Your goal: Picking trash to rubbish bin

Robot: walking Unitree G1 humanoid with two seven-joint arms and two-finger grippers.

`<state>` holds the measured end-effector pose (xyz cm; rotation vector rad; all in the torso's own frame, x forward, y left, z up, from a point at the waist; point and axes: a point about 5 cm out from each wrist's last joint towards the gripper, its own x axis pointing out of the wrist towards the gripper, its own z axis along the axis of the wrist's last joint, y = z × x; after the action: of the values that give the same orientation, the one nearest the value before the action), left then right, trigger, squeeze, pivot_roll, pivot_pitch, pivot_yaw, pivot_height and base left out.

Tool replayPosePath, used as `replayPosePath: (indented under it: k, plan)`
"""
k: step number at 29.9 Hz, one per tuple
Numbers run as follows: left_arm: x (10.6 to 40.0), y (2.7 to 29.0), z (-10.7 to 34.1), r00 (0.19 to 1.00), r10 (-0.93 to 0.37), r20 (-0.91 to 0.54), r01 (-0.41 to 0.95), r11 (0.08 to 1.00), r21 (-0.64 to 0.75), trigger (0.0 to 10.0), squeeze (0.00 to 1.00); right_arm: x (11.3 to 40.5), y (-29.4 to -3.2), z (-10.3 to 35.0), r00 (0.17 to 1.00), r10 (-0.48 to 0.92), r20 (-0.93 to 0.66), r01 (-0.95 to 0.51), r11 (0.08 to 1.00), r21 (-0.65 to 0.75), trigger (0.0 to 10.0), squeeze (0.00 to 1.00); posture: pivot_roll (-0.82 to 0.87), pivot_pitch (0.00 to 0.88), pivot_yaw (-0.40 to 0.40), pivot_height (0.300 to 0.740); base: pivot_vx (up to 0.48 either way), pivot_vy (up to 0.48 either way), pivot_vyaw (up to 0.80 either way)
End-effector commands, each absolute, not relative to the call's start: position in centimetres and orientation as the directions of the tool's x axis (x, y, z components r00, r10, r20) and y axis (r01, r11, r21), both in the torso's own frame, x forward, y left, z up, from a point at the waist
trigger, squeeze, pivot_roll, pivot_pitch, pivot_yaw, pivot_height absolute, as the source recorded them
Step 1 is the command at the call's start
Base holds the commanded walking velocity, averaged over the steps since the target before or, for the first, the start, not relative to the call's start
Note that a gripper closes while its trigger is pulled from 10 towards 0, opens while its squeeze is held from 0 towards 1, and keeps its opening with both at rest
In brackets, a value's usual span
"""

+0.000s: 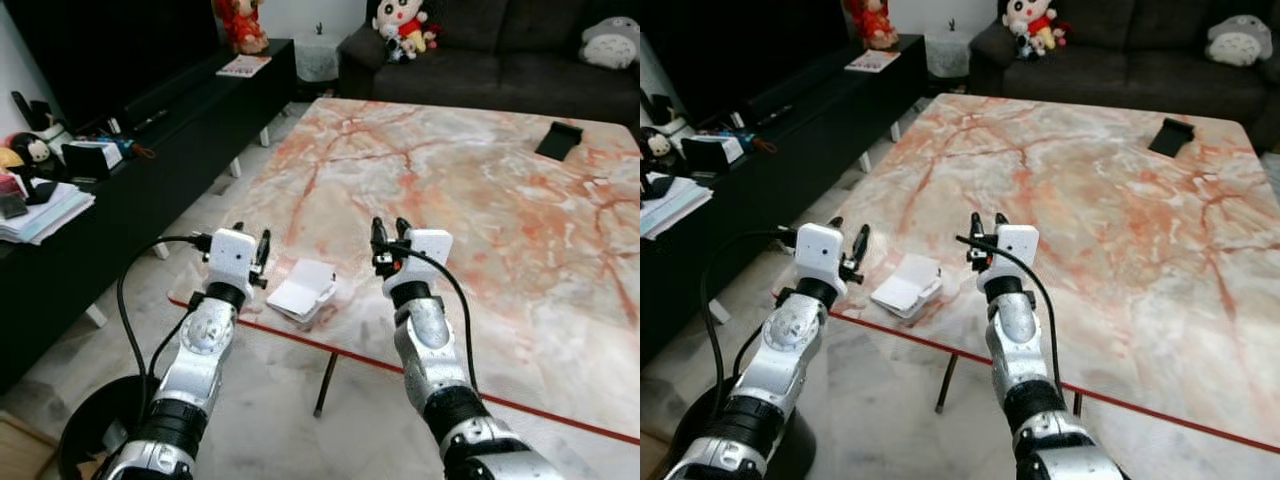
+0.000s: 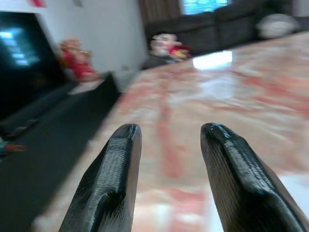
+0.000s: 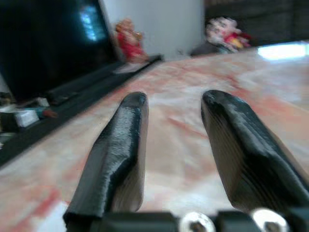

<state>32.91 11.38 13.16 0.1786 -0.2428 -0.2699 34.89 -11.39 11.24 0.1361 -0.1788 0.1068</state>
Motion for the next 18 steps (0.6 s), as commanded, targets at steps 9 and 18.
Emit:
replayPosePath:
  k: [9,18]
  plan:
    - [32.98,11.42,13.42,0.926,-0.315,0.207,0.266,0.935,0.235,10.0,0.0,35.12,-10.97,11.55,0.978,0.1,0.182,-0.128,0.981,0.146,10.0,0.0,0.21,0.0,0.054,0.74,0.0,0.0,-0.09]
    - [33.03,11.5,13.34,0.928,-0.315,0.201,0.266,0.934,0.237,10.0,0.0,35.09,-10.86,11.71,0.975,0.106,0.197,-0.135,0.981,0.14,10.0,0.0,0.2,0.0,0.056,0.74,0.084,0.0,-0.49]
